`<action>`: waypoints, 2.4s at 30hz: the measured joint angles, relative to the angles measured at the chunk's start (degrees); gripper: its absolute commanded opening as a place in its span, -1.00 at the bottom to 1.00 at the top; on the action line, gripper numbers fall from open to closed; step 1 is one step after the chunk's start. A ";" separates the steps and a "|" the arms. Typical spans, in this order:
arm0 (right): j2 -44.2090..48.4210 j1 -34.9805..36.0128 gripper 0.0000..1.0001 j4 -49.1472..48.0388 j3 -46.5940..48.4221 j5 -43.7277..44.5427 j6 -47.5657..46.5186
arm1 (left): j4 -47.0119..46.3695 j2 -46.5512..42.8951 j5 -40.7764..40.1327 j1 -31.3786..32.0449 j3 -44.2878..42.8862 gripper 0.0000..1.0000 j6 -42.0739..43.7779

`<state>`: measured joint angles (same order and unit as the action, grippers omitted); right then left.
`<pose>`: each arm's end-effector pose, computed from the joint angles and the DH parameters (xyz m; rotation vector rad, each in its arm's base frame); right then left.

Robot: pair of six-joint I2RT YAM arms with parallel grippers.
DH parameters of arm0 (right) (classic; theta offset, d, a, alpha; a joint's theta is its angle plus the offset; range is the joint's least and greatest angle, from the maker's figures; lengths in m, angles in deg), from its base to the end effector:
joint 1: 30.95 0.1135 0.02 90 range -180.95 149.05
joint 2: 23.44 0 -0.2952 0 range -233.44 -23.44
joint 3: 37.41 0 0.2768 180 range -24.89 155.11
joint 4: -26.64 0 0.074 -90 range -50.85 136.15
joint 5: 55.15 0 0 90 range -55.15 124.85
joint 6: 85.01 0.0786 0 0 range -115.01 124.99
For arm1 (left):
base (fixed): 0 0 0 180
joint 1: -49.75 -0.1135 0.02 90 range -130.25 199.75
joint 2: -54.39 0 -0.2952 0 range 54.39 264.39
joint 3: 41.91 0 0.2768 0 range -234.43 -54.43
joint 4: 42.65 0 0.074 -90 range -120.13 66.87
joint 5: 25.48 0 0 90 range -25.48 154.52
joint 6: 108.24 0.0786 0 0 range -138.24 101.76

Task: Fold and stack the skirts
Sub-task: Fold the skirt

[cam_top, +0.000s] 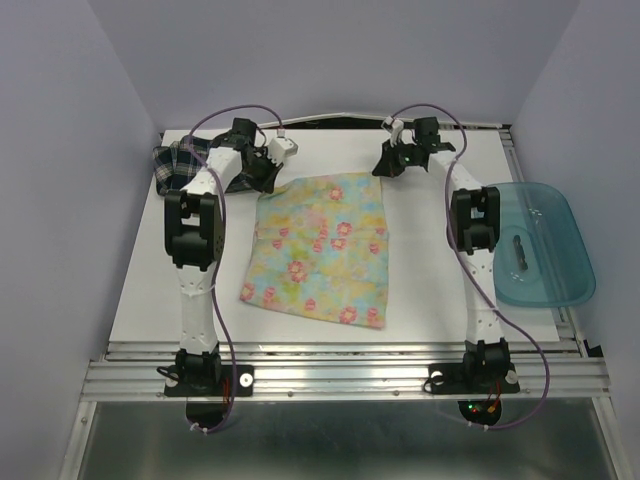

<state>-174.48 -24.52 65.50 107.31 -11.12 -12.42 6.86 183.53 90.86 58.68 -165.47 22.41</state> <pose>0.6337 0.1283 0.1347 -0.8193 2.0442 0.8303 0.5522 -0.1221 0.1971 1.1750 2.1199 -0.3364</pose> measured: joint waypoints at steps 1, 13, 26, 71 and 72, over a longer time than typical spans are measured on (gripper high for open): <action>0.48 -0.09 -0.99 0.35 0.00 0.46 0.04 | 0.04 -0.02 0.24 -0.07 0.00 -1.00 -0.20; 9.44 -3.65 -0.99 0.79 1.57 2.95 0.63 | -2.40 -7.26 4.20 -0.61 0.00 -1.00 -3.37; 34.38 -3.72 -0.99 5.07 -20.06 -1.27 -7.30 | -4.09 -24.02 6.88 -0.66 16.92 -1.00 3.85; 61.64 -3.48 -0.99 15.89 -54.53 6.23 -28.24 | -0.24 -47.74 0.17 13.42 42.18 -1.00 3.13; 62.99 -3.48 -0.99 15.63 -56.59 6.51 -29.24 | 0.00 -49.13 0.07 14.82 44.04 -1.00 3.39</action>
<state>-111.49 -27.99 81.13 50.72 -4.61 -41.66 6.86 134.40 90.93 73.50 -121.43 25.80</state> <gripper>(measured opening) 0.019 0.026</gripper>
